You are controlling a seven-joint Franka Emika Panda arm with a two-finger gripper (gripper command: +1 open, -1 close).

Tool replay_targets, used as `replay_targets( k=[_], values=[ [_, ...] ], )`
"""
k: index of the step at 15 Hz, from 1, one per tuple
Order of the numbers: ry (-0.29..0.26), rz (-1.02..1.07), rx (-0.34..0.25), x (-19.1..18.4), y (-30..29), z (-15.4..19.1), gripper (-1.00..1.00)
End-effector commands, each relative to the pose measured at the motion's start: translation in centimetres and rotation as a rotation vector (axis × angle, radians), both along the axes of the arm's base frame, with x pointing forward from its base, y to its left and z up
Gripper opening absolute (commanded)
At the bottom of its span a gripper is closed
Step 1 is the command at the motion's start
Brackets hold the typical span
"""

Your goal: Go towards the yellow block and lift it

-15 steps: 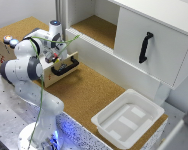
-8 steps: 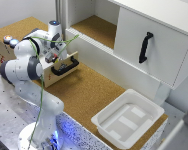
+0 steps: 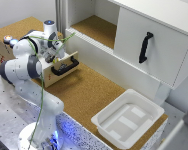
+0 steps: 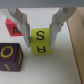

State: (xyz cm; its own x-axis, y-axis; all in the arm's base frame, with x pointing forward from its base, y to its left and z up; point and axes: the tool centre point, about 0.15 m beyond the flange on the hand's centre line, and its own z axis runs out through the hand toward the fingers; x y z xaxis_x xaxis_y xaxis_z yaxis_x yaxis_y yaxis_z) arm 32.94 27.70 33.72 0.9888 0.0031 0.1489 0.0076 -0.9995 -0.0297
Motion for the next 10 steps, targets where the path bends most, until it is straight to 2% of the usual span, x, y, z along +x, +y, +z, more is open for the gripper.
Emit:
replay_targets(
  k=[1,5,9,10],
  values=[
    [-0.027,-0.006,-0.091,1.4,1.2,2.8,-1.00],
    [-0.090,0.055,-0.082,1.3,2.6,6.9,-1.00],
    [-0.227,0.166,-0.090,1.3,5.3,13.0,-1.00],
    [-0.250,0.211,-0.072,1.3,6.1,14.3,-1.00]
  ],
)
